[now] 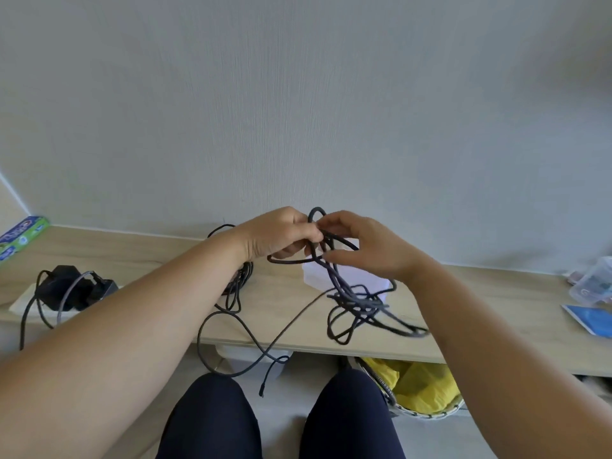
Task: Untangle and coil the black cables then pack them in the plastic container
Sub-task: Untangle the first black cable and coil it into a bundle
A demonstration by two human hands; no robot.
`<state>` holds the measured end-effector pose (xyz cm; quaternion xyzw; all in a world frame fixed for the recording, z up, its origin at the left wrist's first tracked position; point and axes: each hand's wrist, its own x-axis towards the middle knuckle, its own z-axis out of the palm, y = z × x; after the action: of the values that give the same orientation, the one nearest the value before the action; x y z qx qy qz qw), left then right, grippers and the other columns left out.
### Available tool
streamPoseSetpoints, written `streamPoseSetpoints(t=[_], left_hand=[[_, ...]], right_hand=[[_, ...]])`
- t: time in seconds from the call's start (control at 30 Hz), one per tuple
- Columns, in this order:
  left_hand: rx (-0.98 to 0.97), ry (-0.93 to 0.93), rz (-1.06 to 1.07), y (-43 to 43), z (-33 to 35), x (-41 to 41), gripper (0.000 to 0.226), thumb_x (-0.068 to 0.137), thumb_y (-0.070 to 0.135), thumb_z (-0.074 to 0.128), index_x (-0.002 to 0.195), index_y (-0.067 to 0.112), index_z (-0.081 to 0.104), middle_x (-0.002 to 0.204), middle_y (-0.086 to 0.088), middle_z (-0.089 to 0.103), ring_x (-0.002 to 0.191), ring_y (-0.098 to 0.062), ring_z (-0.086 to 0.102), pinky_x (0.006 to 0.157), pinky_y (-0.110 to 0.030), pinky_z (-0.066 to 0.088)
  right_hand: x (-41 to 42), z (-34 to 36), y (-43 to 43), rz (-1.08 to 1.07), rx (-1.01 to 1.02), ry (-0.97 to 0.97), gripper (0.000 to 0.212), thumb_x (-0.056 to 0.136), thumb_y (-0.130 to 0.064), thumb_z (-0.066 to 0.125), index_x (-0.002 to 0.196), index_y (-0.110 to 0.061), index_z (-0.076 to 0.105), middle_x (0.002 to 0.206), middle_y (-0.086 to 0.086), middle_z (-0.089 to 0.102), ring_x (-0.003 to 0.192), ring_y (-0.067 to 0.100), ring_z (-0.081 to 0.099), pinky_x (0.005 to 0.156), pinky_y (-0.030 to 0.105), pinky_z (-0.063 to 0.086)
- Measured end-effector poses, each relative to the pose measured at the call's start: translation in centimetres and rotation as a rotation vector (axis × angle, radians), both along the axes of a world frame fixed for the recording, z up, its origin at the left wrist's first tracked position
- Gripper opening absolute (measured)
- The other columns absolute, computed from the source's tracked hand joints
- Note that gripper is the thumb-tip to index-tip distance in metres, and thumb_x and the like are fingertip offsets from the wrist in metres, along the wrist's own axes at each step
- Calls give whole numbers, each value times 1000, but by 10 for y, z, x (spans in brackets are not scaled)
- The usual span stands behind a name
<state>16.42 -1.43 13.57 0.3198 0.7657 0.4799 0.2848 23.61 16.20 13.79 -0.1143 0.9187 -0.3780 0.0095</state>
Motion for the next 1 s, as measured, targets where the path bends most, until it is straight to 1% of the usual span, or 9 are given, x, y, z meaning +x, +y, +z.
streamPoseSetpoints(t=[0.17,0.3,0.37,0.47,0.53,0.7,0.77,0.9,1.0], left_hand=[[59,114,133,0,-8,2,32,97,19,46,71,10,62,47,3,39,44,-13,33,46,-22,30],[28,367,272,6,-17,3,28,96,24,50,84,7,69,63,-1,51,58,-7,44,58,-18,33],[49,414,367,12,-20,5,31,97,24,48,91,3,70,65,-10,51,62,-17,44,60,-25,31],[86,453,549,17,-27,5,34,97,21,46,79,0,64,57,-5,43,57,-17,39,58,-29,29],[94,447,633,18,-30,4,37,98,21,44,70,-1,55,56,-2,40,55,-15,35,54,-27,27],[111,404,690,21,-32,0,39,101,23,38,87,-4,62,66,-8,44,61,-15,39,52,-24,26],[113,399,715,25,-33,-1,37,102,23,36,90,0,64,66,-4,47,60,-13,40,52,-22,29],[114,264,740,20,-36,-9,38,99,20,33,95,7,69,80,3,58,73,-10,51,59,-16,36],[169,100,712,17,-34,-13,33,100,22,35,91,12,65,91,-3,65,89,-19,60,69,-25,45]], right_hand=[[-2,-2,-3,-30,335,65,21,94,-26,56,113,-18,61,101,-1,65,92,16,55,81,29,41],[-2,-15,-4,-86,261,27,10,97,-29,49,93,-23,56,89,-1,65,82,20,57,75,31,42],[-4,-18,-4,-118,187,35,16,97,-29,48,82,-28,53,85,-2,66,79,18,57,73,30,43],[-4,-15,-5,-157,70,45,21,98,-25,47,78,-25,55,74,-10,62,63,1,50,60,15,38],[-2,-14,-5,-192,-28,38,23,98,-23,46,77,-22,57,74,-4,62,59,0,47,57,12,36],[-1,-23,-4,-277,-245,42,22,97,-23,49,78,-22,60,90,8,69,85,29,58,75,30,44],[-1,-28,-7,-238,-178,111,18,96,-21,49,81,-20,59,85,2,69,78,20,59,73,32,44],[-4,-32,-7,-76,270,625,27,92,-26,46,84,-5,62,67,2,62,60,21,53,65,27,38],[-1,-28,-7,-137,101,540,20,95,-21,47,86,-8,60,71,0,63,67,17,57,66,26,40]])
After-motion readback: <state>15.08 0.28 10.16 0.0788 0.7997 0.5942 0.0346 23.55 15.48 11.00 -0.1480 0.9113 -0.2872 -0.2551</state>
